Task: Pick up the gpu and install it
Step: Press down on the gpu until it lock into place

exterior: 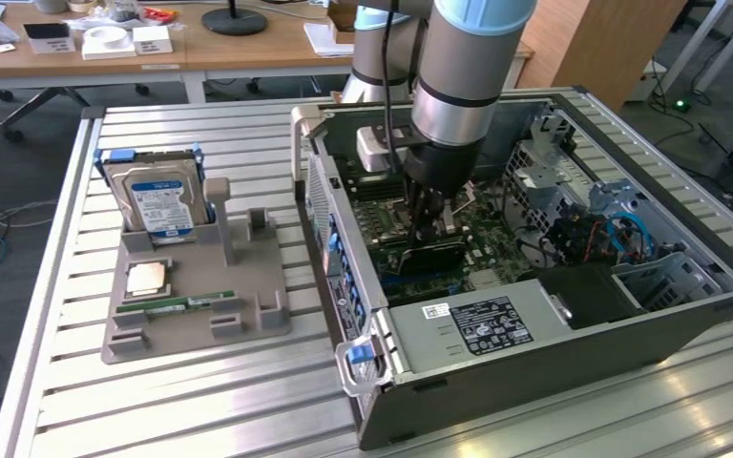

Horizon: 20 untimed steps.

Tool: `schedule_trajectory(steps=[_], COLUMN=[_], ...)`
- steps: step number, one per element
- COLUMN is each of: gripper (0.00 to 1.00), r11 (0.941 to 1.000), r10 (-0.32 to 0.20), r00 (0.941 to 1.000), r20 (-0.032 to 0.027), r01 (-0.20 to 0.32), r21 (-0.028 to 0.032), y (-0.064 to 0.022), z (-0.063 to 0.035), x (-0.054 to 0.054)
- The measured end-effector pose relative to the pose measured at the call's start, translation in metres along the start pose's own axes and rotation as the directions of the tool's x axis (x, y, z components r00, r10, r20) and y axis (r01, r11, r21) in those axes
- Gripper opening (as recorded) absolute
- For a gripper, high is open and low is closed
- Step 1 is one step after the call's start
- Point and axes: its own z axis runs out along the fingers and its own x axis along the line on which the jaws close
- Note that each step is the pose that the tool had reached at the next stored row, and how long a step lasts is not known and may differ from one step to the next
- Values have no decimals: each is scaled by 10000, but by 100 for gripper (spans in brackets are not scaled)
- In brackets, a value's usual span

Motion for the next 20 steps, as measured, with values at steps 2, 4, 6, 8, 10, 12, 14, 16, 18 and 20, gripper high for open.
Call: schedule_trajectory(steps=[2, 4, 6, 8, 10, 12, 14, 16, 18, 20], gripper=[11, 11, 11, 11, 11, 11, 11, 11, 11, 11], r11=[10000, 10000, 10000, 10000, 10000, 10000, 10000, 10000, 10000, 10000], r10=[0, 0, 0, 0, -1, -1, 0, 0, 0, -1], r00=[10000, 10000, 10000, 10000, 10000, 10000, 10000, 10000, 10000, 10000], r20=[0, 1, 1, -2, -10, -10, -3, -15, -5, -14], r01=[0, 0, 0, 0, 1, 1, 0, 0, 0, 1], r21=[1, 1, 2, 0, -4, -4, -1, -7, -1, -7], y=[0, 0, 0, 0, -1, -1, 0, -1, 0, -1], z=[0, 0, 0, -1, 0, 0, 4, 0, 6, 0], x=[0, 0, 0, -1, -1, 0, 0, -2, 0, -2])
